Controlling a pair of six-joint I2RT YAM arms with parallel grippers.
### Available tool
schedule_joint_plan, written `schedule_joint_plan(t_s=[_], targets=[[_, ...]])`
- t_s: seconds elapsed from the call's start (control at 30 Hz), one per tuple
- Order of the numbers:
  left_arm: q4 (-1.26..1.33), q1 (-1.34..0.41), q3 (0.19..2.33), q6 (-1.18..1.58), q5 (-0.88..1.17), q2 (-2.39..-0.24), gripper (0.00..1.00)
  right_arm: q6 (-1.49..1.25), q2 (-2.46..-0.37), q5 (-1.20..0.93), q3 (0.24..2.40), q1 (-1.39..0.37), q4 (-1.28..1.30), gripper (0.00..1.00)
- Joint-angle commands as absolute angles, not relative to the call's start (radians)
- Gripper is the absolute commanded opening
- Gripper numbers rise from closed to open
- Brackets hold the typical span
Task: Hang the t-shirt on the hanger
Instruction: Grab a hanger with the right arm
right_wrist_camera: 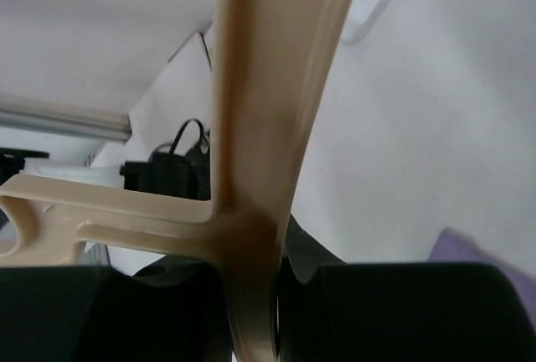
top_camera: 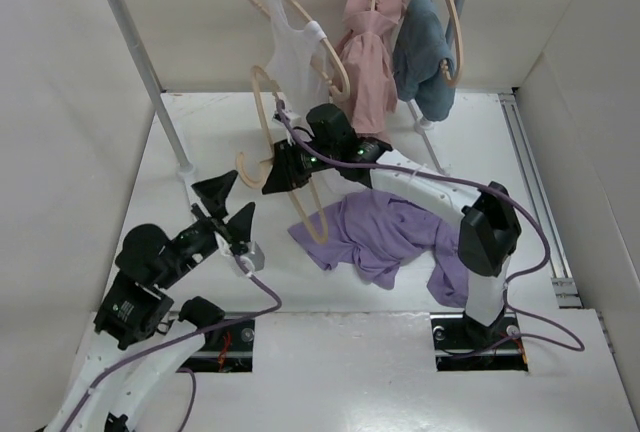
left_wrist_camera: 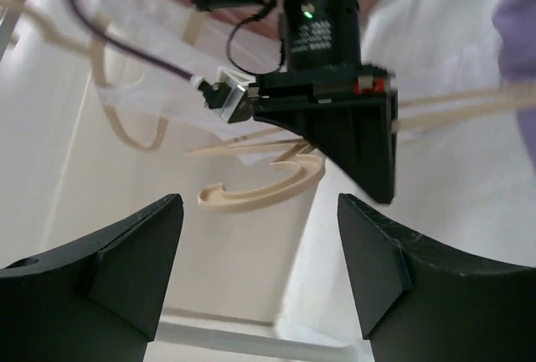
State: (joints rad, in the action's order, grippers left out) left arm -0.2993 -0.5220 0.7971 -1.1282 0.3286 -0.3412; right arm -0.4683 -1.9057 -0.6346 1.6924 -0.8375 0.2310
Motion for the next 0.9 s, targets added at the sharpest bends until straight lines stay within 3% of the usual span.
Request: schedule_joint_plan(t_s=[0.0,0.43,0.6,0.77,0.87], targets=[[-0.443,-0.528,0.891,-1.518,0.431,-0.432,0.71,-0.422,-1.81,-0.658,1.635,-0.853,0.232,0.0],[-0.808,-0.528,0.951,-1.974,0.514,-0.449,0.74,-0.465,-1.772,-0.658,1.534,-0.973,0.248,0.0],[-0.885,-0.528,0.976,-1.983,0.474,-0.505,0.57,-0.515,-1.727,-0.615,1.456,-1.008,0.187,0.0],[-0.819,-0.528,0.95,-1.962,0.483,-0.476,0.0,-0.515,-1.715,-0.606,1.434,-1.037,0.178,0.0],[-0.801,-0.528,0.937,-1.962,0.535,-0.448,0.0,-0.525,-1.715,-0.597,1.424,-1.046,0.158,0.0]])
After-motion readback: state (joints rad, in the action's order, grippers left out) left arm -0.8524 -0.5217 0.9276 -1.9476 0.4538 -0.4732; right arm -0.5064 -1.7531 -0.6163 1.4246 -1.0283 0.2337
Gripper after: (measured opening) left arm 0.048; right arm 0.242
